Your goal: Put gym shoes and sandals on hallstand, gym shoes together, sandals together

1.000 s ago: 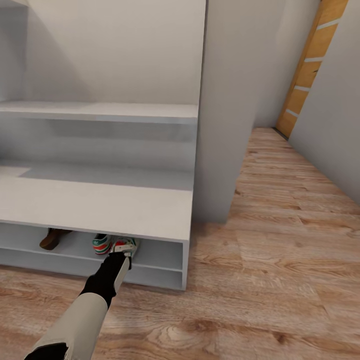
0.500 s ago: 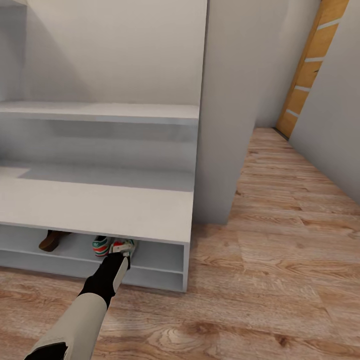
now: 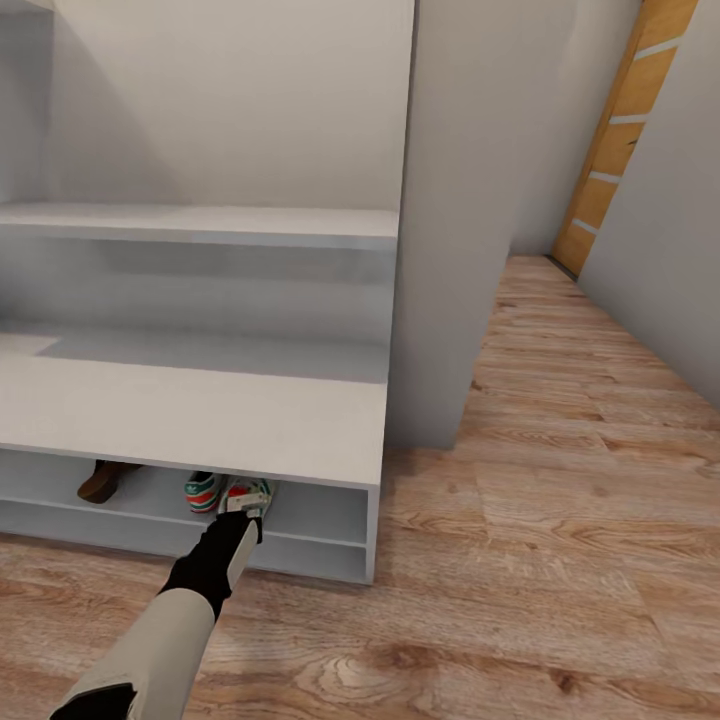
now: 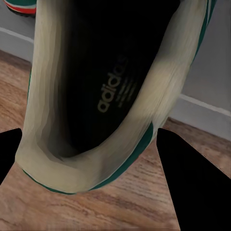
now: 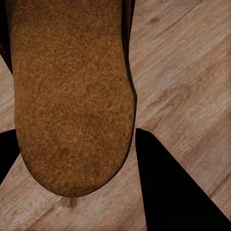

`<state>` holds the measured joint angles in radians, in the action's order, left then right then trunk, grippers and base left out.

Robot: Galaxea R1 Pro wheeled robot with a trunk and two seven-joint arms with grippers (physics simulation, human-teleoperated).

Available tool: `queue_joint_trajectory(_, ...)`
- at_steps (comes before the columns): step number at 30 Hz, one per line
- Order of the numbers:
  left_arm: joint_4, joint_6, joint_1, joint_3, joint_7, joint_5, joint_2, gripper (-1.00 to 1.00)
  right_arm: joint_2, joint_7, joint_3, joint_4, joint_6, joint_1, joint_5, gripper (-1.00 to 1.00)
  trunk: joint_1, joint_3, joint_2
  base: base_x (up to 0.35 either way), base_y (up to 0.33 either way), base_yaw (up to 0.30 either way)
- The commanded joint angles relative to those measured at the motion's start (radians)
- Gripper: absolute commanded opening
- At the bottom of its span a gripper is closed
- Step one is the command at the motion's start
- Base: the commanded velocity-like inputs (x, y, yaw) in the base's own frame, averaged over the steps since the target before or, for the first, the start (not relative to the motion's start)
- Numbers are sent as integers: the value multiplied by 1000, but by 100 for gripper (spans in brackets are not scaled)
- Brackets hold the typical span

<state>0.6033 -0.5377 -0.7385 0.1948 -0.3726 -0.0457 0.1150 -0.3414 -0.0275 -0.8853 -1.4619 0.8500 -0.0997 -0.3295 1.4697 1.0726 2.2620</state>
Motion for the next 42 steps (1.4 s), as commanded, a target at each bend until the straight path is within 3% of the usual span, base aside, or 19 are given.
queue_joint_trajectory(1, -4, 7, 0, 0, 1, -2, 0, -100, 0, 3, 0, 0, 0, 0, -3, -100, 0, 0, 0, 0, 0, 0)
queue_joint_trajectory(42, -8, 21, 1, 2, 1, 0, 0, -100, 0, 3, 0, 0, 1, 0, -3, -100, 0, 0, 0, 40, 0, 0)
